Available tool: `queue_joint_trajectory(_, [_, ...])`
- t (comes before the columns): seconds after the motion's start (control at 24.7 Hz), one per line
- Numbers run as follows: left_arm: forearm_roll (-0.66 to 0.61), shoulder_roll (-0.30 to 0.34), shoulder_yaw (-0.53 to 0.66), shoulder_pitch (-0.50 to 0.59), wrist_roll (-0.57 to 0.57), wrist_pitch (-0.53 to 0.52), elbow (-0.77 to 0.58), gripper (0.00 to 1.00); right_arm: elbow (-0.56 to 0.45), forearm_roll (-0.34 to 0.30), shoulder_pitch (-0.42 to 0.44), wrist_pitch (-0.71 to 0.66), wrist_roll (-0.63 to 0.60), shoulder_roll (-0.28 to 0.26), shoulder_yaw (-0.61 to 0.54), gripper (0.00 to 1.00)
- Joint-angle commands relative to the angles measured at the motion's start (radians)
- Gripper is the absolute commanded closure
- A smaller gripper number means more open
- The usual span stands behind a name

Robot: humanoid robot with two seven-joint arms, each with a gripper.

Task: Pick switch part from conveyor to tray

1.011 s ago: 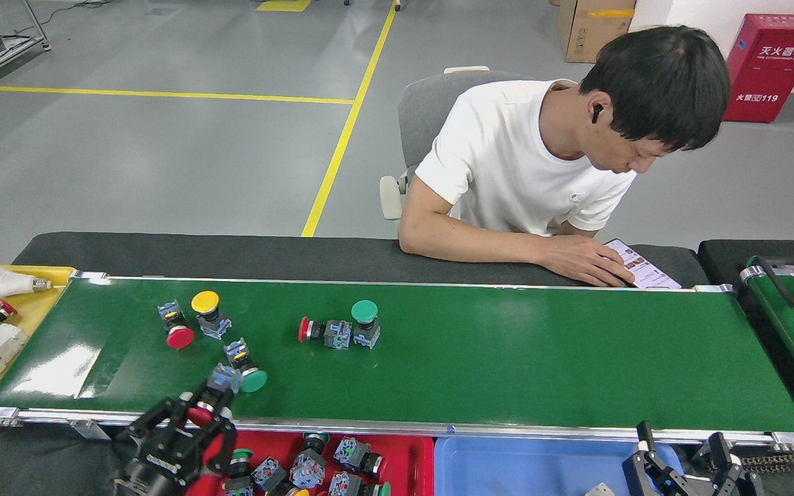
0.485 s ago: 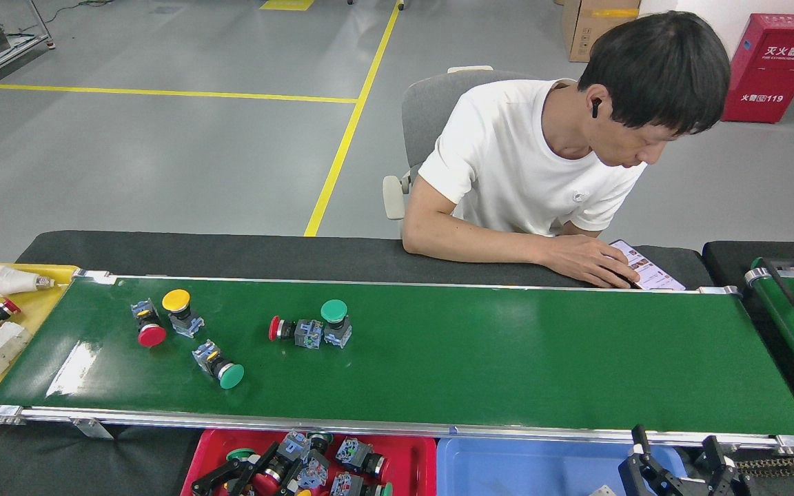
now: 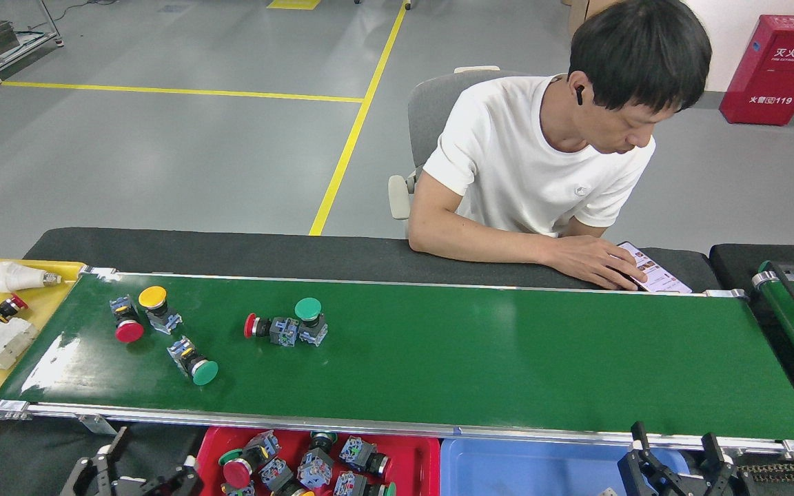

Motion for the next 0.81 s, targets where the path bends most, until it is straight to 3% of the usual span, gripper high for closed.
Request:
queue_joint_trajectory(0.0, [0.007, 0.005, 0.009, -0.010, -0.012, -0.001, -0.005, 0.00, -0.011, 0.000, -0.012, 0.001, 0.000, -0.006, -0.003, 0.00])
queue_joint_trajectory(0.12, [-0.010, 0.007, 0.005, -0.061, -0.022, 0.022, 0.029, 0.00, -0.009, -0.003, -0.012, -0.001, 0.000, -0.028, -0.003, 0.00])
queue_joint_trajectory(0.4, [-0.135, 0.015, -0.006, -0.397, -0.053, 0.105, 0.377, 0.00, 0.001, -0.008, -0.012, 0.001, 0.000, -0.032, -0.017, 0.00])
queue_joint_trajectory(0.69, [-0.133, 0.128, -0.009, -0.607, -0.051, 0.162, 0.684, 0.00, 0.005, -0.010, -0.012, 0.001, -0.003, -0.032, -0.031, 0.00])
queue_joint_trajectory(0.77, [-0.135, 0.150, -0.011, -0.659, -0.051, 0.165, 0.754, 0.06, 0.005, -0.010, -0.012, 0.001, -0.004, -0.032, -0.031, 0.00])
